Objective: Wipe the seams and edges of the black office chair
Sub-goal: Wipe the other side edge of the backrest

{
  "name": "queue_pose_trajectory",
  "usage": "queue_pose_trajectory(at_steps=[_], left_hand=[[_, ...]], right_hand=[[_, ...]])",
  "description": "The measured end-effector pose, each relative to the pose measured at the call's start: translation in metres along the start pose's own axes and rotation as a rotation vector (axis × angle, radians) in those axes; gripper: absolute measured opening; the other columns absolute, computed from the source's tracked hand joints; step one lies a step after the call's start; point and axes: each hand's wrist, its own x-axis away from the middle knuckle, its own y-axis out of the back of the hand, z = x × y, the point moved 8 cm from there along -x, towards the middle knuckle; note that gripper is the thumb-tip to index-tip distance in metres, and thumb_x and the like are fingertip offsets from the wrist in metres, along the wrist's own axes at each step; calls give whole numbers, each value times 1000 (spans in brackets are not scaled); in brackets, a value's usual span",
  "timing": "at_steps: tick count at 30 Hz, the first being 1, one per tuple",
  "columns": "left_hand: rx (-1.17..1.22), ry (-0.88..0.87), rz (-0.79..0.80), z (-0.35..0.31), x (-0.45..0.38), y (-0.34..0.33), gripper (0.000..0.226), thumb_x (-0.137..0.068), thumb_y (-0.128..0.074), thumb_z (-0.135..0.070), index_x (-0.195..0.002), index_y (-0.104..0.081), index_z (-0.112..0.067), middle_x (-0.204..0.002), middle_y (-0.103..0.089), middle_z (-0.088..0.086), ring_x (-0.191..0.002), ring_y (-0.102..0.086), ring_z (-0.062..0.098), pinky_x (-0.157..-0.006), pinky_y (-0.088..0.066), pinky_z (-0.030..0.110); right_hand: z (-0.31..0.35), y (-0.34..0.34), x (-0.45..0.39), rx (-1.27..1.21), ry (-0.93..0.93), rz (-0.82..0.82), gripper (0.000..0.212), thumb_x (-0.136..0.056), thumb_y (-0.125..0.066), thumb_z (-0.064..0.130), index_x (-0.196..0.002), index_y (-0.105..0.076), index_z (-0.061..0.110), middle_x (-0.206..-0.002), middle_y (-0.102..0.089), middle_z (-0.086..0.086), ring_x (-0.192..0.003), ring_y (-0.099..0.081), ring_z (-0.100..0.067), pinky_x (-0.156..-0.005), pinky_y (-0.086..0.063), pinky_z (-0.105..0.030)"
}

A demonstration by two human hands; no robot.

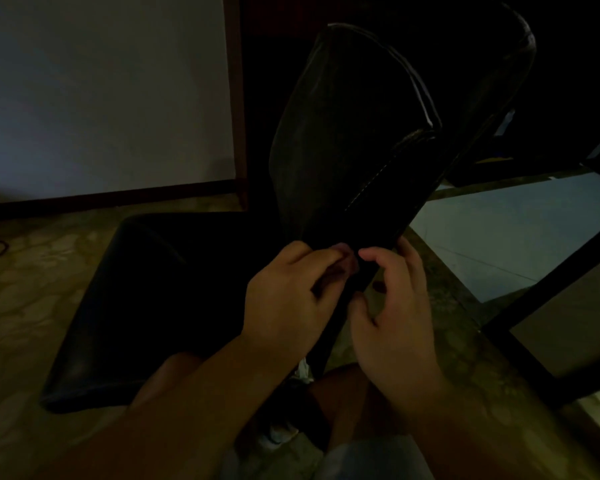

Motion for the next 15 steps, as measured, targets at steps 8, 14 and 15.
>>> queue_pose_trajectory(at_steps=[8,14,15], left_hand=[[-35,532,390,57,62,-48,27,-98,-63,-42,-84,-72,-21,-80,-66,0,-70,-63,17,-65,-55,45],[206,310,120,0,31,-19,15,-94,-71,-33,-107,-76,-28,-93,-65,-9,-86,-64,4,-72,-52,14],[202,278,85,-9,24,-15,21,-93,-71,-33,-113,-75,-27,-99,-65,-10,-90,-63,2,-76,-51,10]], right_hand=[[-8,-2,7,-12,-38,28,50,-86,-63,2,-126,-50,28,-156,-24,5,-130,-20,23,-95,-25,7],[-17,-1,13,-17,-66,7,49,-87,-63,5,-128,-50,28,-150,-32,2,-135,-36,-3,-101,-38,-8],[-17,-1,14,-27,-69,2,49,-87,-63,5,-129,-49,27,-148,-34,1,-135,-37,-6,-104,-41,-16]])
